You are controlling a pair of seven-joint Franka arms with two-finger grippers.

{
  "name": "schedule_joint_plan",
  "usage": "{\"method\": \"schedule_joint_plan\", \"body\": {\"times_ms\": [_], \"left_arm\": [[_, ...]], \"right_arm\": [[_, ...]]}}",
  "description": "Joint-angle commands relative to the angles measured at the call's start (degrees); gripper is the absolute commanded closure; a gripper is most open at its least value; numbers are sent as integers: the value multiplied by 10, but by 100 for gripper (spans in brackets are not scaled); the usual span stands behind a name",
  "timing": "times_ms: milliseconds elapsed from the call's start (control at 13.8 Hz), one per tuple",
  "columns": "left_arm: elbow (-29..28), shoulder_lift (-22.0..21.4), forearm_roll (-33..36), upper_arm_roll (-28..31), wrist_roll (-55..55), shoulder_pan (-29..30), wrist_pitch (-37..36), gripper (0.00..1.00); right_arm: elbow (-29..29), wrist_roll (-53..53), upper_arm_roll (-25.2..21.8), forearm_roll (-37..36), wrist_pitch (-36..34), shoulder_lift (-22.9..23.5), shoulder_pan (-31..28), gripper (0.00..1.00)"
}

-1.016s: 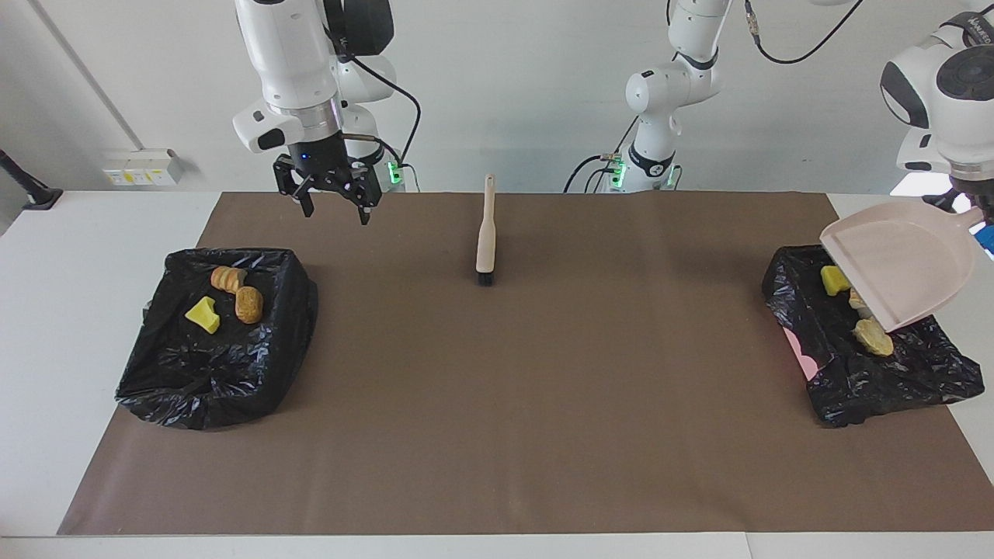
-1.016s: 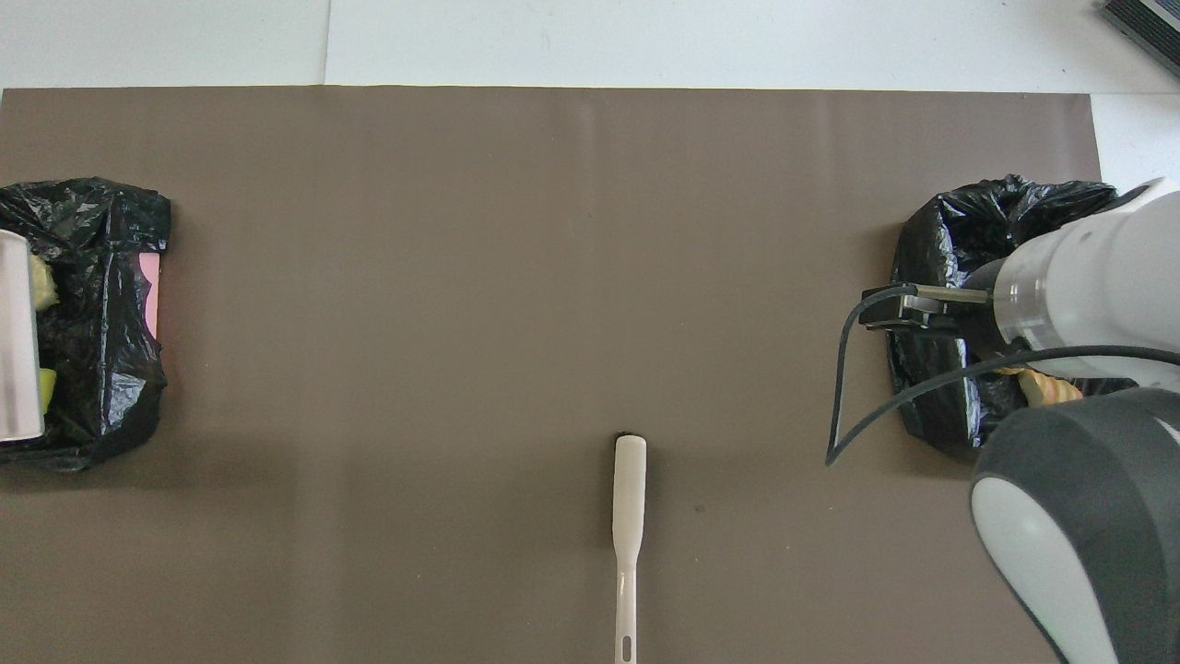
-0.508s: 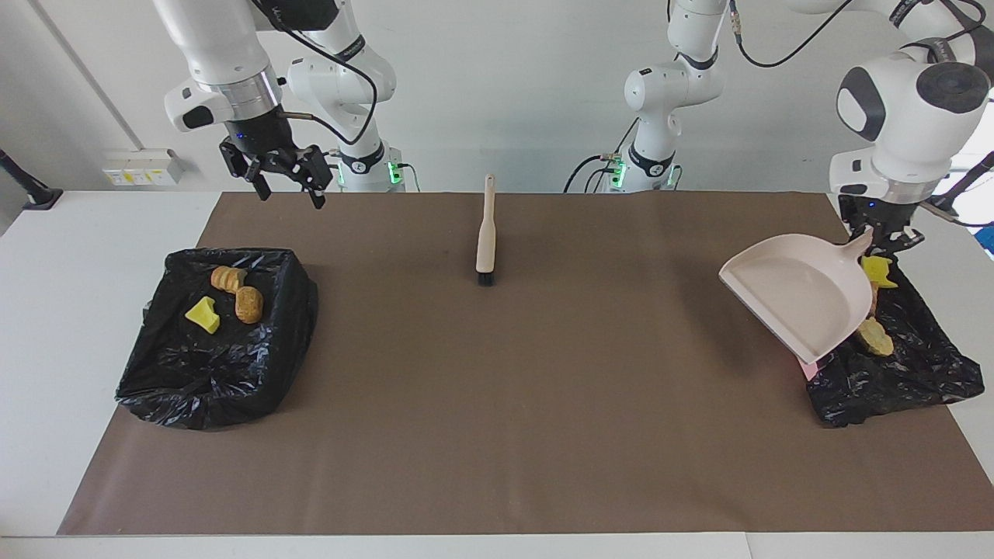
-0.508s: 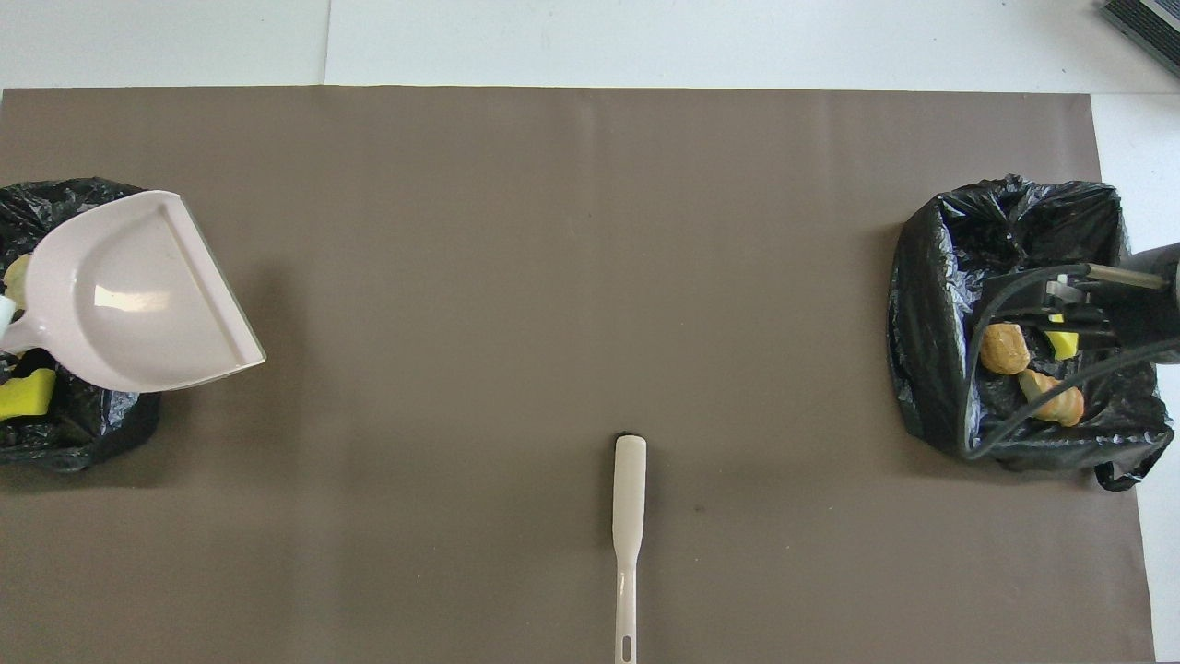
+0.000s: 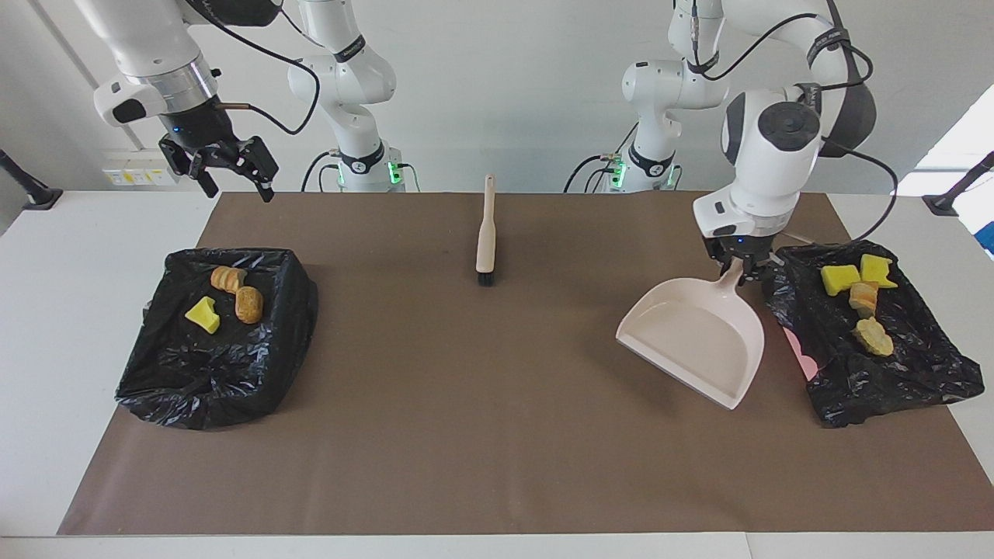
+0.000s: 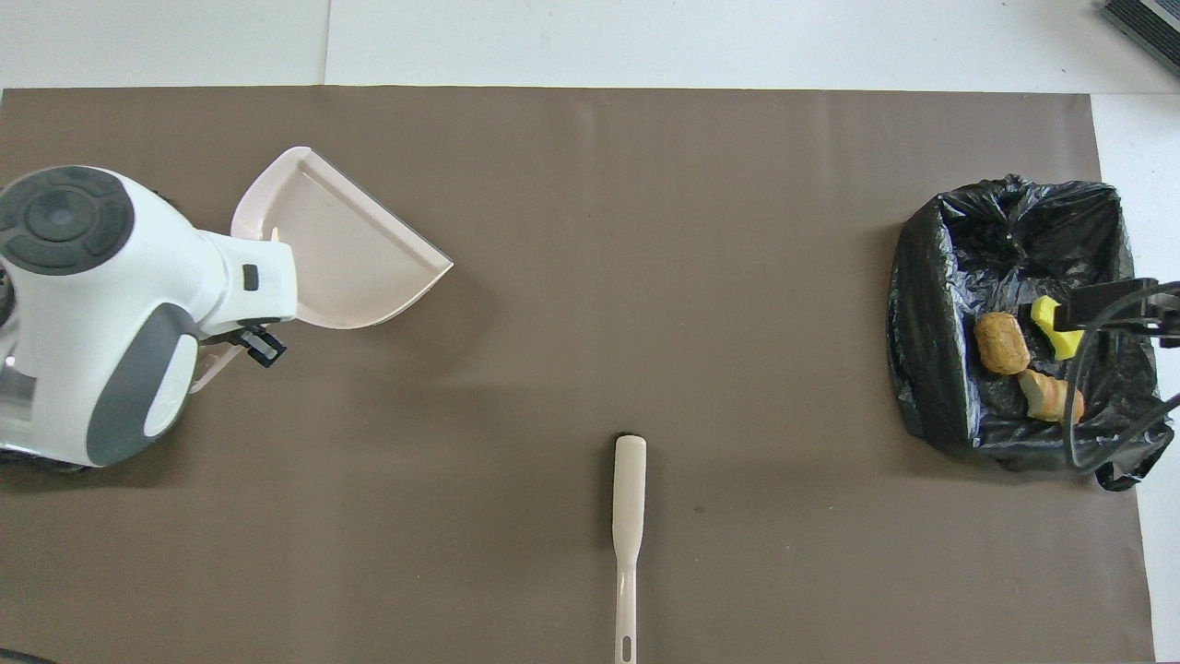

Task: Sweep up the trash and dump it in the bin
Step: 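Carry the empty dustpan back to the table center with the left gripper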

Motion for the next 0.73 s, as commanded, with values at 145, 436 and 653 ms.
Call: {"method": "schedule_joint_plan", "body": {"times_ms": [145, 436, 653], "left_arm": [[77, 88, -15, 12, -262, -132, 34, 100], [165, 159, -76, 14, -401, -196, 33, 100], [246, 217, -85, 13, -465, -224, 27, 100]], "right_arm": [[-5, -9, 11, -3, -5, -4, 6, 0], [-2, -10, 12, -1, -7, -3, 6, 0], [-2, -10, 12, -1, -7, -3, 6, 0]]}}
